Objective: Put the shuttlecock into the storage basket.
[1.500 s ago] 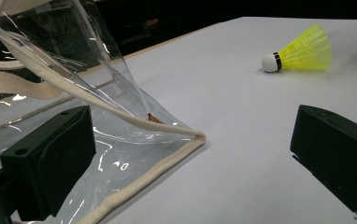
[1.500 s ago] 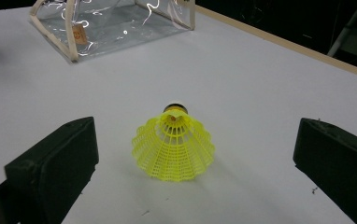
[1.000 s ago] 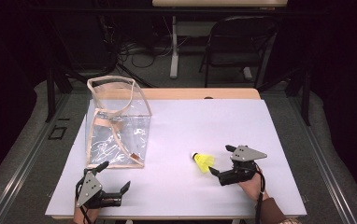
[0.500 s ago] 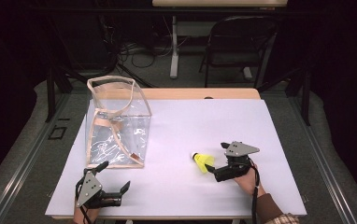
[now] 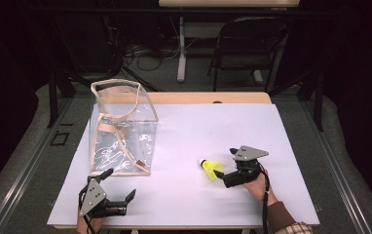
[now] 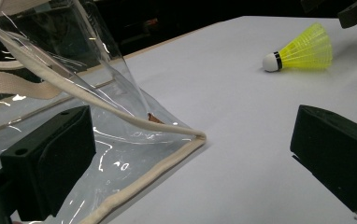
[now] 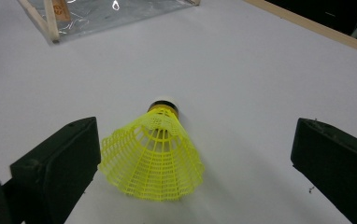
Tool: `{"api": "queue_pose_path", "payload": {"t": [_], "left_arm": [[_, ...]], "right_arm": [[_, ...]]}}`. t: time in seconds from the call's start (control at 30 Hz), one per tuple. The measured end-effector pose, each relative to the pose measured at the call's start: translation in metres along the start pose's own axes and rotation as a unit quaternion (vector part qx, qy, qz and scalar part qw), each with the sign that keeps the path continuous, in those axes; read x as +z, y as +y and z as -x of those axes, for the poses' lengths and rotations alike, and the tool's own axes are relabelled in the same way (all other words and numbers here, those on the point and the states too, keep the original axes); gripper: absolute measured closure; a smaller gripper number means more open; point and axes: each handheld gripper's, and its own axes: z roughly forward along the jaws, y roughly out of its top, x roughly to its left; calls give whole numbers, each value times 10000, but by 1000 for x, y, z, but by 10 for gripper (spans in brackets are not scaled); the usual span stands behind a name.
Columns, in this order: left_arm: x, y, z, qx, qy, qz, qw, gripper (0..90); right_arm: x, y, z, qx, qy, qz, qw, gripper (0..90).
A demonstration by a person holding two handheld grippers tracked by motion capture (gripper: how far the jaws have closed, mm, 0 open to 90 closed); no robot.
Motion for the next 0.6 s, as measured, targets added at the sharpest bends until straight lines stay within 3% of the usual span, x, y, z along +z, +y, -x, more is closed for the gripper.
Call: {"api": "queue_pose_path", "payload": {"t": [0.27,0.33,0.43,0.6], "left_arm": [[-1,0,0,-5,19,14,10000,0],[-1,0,0,-5,21,19,10000,0],[-1,0,0,17,14,6,10000,0],[-1,0,0,21,5,4,10000,0]], "right_arm": [[3,-1,2,-29,20,-115,9999,67],[4,-2,3,-16,33,-185,9998,139],[5,-3,3,-21,40,-227,9997,156],[7,-5,4,-100,41,-375,9992,272]]}}
